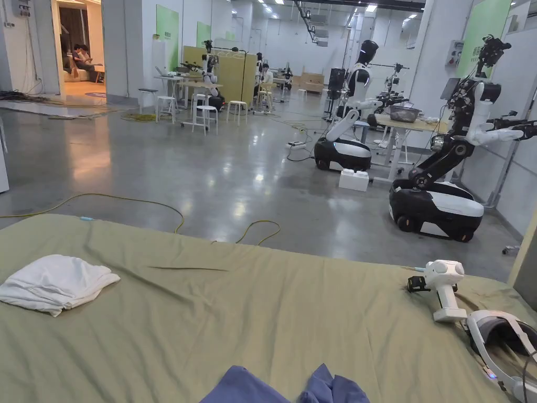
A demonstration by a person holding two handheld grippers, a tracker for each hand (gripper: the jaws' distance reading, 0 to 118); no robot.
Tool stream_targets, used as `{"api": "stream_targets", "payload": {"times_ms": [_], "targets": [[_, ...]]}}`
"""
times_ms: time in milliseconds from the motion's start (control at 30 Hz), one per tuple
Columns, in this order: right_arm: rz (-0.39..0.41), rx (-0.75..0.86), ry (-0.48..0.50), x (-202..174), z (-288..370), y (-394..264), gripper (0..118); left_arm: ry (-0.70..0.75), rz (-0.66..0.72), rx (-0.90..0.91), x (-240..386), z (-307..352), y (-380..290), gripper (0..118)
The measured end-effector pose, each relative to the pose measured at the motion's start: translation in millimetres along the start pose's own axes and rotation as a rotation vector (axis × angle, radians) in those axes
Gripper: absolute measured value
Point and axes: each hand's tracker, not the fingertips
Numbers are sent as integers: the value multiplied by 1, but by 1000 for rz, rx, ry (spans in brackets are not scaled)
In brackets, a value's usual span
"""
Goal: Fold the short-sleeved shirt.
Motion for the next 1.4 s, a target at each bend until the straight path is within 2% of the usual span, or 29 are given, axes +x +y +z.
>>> {"api": "stream_targets", "payload": {"times_ms": [167, 267, 333, 367, 433, 467, 500, 700, 900, 1000, 1033, 1067, 1133, 1167, 1233, 1267, 1400], "targets": [[-15, 0, -35, -5, 19, -29, 9, -2, 66, -25, -7, 7, -26, 6], [-58, -49, -38, -7, 17, -42, 10, 2, 88, -58, -18, -9, -35, 6], [-70, -73, -38, -9, 17, -44, 14, 6, 93, -70, -21, -13, -33, 13], [-77, -77, -35, -8, 18, -43, 25, 9, 93, -69, -18, -10, -32, 25], [-96, -54, -35, -7, 23, -39, 59, 31, 94, -57, -14, -4, -26, 38], [-101, -28, -41, -6, 27, -34, 70, 35, 95, -42, -15, -1, -22, 49], [-105, 14, -40, -5, 32, -27, 70, 34, 100, -14, -17, 3, -16, 53], [-59, 227, -32, -7, 57, 25, 70, 11, 122, 176, 1, 44, 22, 53], [-86, 390, -45, -19, 67, 65, 70, -13, 83, 323, 17, 55, 61, 53], [-103, 468, -46, -29, 73, 78, 67, -9, 18, 393, 31, 57, 71, 51], [-101, 492, -41, -32, 75, 81, 63, -11, -4, 419, 36, 60, 74, 50], [-97, 500, -45, -36, 76, 84, 51, -3, -22, 442, 47, 64, 73, 43], [-92, 524, -46, -44, 79, 89, 14, -10, -55, 456, 58, 67, 77, 23], [-90, 528, -48, -47, 79, 91, 9, -2, -64, 458, 62, 67, 78, 14], [-97, 542, -54, -51, 79, 93, 0, 4, -71, 463, 67, 66, 78, 5], [-105, 554, -24, -52, 80, 93, 0, -4, -72, 469, 67, 67, 77, 4], [-108, 561, -10, -55, 80, 92, 0, -30, -64, 455, 65, 69, 73, 1]]}}
